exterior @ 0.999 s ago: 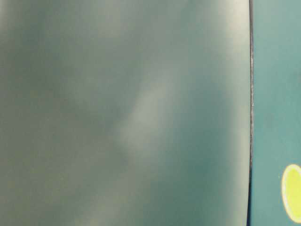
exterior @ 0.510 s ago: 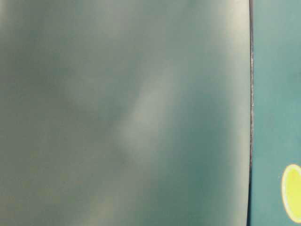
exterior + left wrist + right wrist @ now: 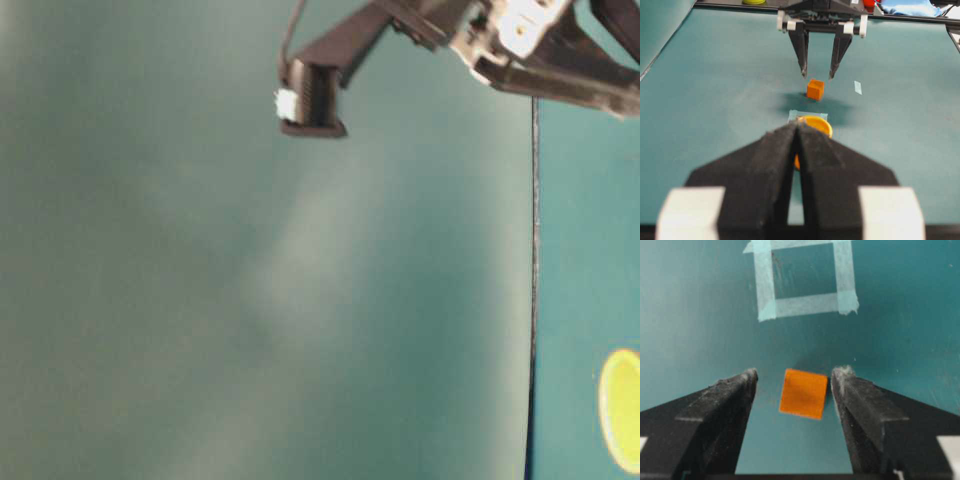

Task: Move the block to the left with right arm.
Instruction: 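Lower the open right gripper around the orange cube and close it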

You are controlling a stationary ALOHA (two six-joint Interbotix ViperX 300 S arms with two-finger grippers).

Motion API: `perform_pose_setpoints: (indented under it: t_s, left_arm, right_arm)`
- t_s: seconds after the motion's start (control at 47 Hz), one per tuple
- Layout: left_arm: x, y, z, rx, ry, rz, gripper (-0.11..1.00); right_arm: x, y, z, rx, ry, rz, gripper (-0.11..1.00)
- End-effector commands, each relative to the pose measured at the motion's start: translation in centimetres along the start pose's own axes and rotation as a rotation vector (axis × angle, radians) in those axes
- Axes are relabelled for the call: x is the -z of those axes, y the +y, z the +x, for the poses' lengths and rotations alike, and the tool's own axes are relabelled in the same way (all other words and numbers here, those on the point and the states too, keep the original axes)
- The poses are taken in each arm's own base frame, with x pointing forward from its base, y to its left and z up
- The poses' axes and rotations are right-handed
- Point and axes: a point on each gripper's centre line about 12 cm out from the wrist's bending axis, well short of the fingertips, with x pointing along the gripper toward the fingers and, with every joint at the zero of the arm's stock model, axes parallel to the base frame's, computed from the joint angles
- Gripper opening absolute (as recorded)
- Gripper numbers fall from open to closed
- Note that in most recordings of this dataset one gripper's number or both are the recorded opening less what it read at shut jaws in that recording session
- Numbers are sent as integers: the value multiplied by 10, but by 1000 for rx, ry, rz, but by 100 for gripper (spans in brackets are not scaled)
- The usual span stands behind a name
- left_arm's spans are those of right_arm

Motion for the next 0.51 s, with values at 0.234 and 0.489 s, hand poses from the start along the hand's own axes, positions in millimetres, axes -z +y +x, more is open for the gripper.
perform_pose_setpoints:
  t_s: [0.234,0.489]
  left_arm:
    - [-8,0,0,-3,-15,1,0]
    - [-7,0,0,-5,-12,1,0]
  right_arm:
    - [-5,1,10,-2,-7,6,64]
    - [1,0,14,3,18,8,63]
